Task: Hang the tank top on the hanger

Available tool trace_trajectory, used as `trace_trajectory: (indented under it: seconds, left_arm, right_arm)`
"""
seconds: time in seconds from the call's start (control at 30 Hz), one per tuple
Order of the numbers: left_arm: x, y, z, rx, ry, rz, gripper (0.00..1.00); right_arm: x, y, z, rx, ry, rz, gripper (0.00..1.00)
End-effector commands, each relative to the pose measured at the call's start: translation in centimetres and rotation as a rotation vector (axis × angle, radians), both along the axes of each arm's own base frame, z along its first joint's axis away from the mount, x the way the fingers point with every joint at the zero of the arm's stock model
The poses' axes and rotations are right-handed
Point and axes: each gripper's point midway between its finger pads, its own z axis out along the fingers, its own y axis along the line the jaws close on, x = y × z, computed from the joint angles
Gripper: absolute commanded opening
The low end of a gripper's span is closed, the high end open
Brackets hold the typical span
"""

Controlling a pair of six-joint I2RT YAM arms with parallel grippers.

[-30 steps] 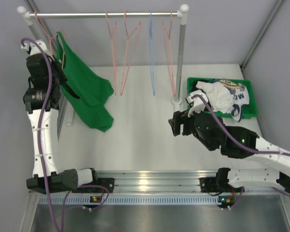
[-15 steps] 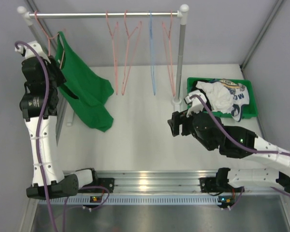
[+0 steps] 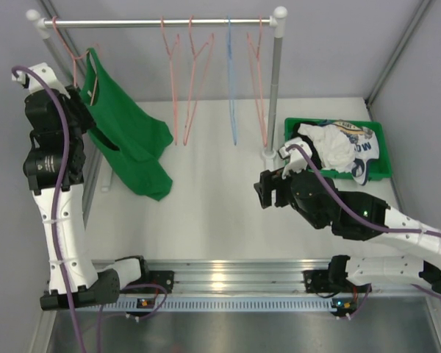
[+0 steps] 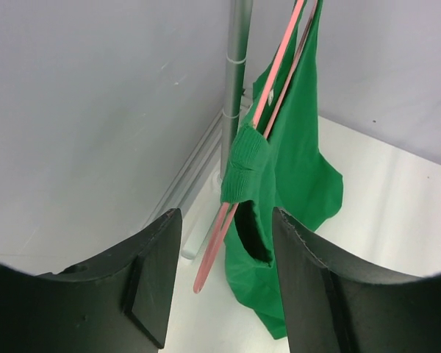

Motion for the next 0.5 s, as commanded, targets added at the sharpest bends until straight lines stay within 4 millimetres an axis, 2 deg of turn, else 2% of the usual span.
trace_trajectory:
  seconds: [0.0, 0.13, 0.17, 0.23, 0.27, 0.3, 0.33, 0.37, 0.4, 0.43, 0.47]
  left_arm:
    - [-2.2, -0.3, 4.0, 0.018, -0.107, -0.004, 0.58]
    - [-3.0, -2.5, 6.2, -0.017, -0.187, -0.112, 0.58]
    - [-3.2, -3.4, 6.9, -0.026, -0.211, -0.158, 0.58]
    - [-3.3, -6.5, 7.8, -0.075, -0.259, -0.319, 0.57]
    - [-3.2, -7.6, 7.6, -0.100, -0.264, -0.378, 0.57]
    - [-3.4, -9.8, 7.6, -0.152, -0.271, -0.488, 0.56]
    - [-4.2, -10.8, 7.8, -0.169, -0.291, -0.534, 0.56]
    - [-3.7, -11.5, 6.7, -0.202, -0.282, -0.568, 0.56]
    - [-5.0, -12.6, 7.1, -0.243, -0.320, -0.613, 0.56]
    - [-5.4, -14.1, 6.5, -0.275, -0.316, -0.691, 0.56]
    - [-4.8, -14.8, 4.4, -0.318, -0.289, -0.729, 0.56]
  right_arm:
    - [-0.5, -0.2, 1.9, 0.053, -0.019, 0.017, 0.74]
    - [-0.6, -0.5, 1.7, 0.055, -0.020, 0.013, 0.74]
    - [-0.7, -0.6, 1.7, 0.060, -0.019, 0.015, 0.74]
    - [-0.6, -0.7, 1.4, 0.060, -0.018, 0.009, 0.75]
    - [-0.6, -0.7, 1.5, 0.068, -0.020, 0.007, 0.74]
    - [-0.6, -0.8, 1.5, 0.072, -0.020, 0.004, 0.74]
    - [-0.6, -0.8, 1.2, 0.066, -0.020, 0.004, 0.75]
    - [-0.6, -1.0, 1.3, 0.074, -0.024, -0.002, 0.74]
    - [-0.6, -1.1, 1.2, 0.075, -0.025, -0.005, 0.74]
    - [-0.6, -1.2, 0.9, 0.072, -0.024, -0.007, 0.74]
    - [-0.6, -1.5, 1.0, 0.079, -0.027, -0.010, 0.75]
